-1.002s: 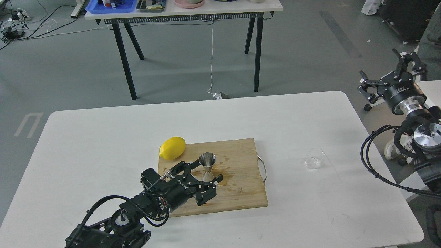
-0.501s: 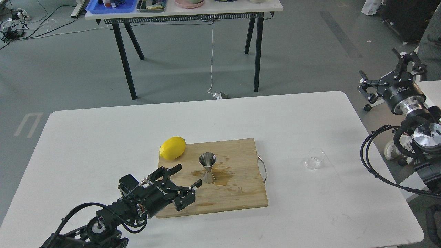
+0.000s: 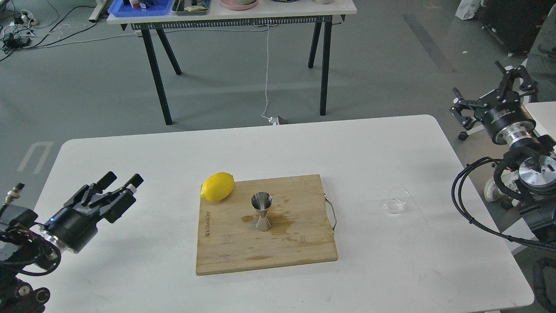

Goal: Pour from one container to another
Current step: 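Withdraw the left gripper back toward its side, then lower the right gripper and grasp the small clear glass cup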

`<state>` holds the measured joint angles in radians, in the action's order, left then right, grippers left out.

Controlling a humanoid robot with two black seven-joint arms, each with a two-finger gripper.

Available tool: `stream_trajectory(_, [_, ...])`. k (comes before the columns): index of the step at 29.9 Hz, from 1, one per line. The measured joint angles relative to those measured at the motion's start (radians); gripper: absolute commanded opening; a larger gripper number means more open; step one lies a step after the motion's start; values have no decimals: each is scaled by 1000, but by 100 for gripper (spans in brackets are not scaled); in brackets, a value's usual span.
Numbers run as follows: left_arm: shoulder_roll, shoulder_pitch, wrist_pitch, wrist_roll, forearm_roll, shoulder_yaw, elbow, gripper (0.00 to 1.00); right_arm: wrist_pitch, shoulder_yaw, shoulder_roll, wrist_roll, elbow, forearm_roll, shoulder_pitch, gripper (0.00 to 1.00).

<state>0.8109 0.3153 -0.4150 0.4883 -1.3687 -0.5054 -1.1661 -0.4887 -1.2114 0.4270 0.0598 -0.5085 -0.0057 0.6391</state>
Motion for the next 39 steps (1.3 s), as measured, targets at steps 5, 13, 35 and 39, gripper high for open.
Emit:
stream_trajectory(5, [70,1,429,0,270,-114,-79,97,0,-1,-16,0,-2,2,-2,98])
stream_trajectory(13, [125,-1,896,0,699,-245,-39,98,0,3,-65,-12,-83,107,-13,98])
stream_trajectory(35, [47,-13,904,0,783,-239,-21,99,974,-9,26,-106,-718,562,-213,97])
stream_trajectory(39, [35,-13,904,0,771,-239,-6,99,977,34,88,-157,-815,563,-295,97])
